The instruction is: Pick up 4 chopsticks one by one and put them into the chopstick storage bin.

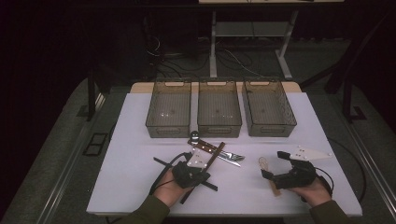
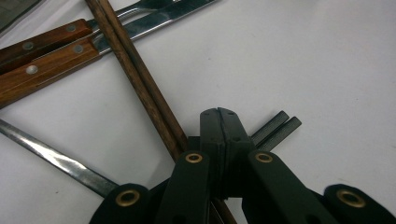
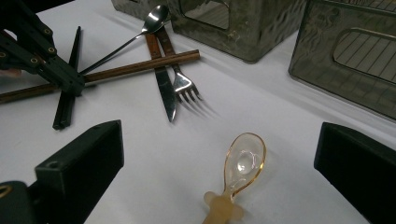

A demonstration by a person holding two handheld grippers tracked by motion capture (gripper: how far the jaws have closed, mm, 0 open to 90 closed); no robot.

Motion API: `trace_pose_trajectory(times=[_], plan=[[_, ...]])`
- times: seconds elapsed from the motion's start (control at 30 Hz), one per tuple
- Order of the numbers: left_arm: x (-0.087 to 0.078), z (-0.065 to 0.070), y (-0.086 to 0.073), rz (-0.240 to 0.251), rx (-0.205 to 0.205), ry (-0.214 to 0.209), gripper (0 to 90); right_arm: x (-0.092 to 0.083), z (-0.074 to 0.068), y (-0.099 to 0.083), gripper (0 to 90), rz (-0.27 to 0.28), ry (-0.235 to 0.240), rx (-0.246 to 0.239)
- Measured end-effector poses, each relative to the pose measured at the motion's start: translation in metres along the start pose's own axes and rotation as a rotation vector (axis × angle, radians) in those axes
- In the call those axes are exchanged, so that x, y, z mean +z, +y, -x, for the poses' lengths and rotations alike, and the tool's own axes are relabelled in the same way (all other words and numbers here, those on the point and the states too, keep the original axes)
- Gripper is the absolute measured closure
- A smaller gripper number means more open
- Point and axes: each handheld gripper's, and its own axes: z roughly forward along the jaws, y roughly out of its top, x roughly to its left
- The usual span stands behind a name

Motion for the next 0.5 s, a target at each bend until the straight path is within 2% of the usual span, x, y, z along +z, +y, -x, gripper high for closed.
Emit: trace_pose_trajectory(times=[0.33,0.37,0.43,0.5], plan=[[-0.0032,-0.0041,-0.0015,-0.005,-0.002,0.026,89.6,0.0,-0.0002,0.0,1.3,-0.001,0.0,0.0],[-0.0034,-0.006,-0.0012,-0.005,0.016,0.029,89.7,0.0001,-0.0002,0.0,1.3,-0.001,0.001,0.001],[-0.0038,-0.0052,-0.0019,-0.004,-0.005,0.032,89.7,0.0,-0.0001,0.0,1.2,0.0,0.0,0.001],[-0.0043,-0.0062,-0.0019,-0.004,0.001,0.04,89.7,0.0001,-0.0001,0.0,1.3,0.0,0.0,0.001]])
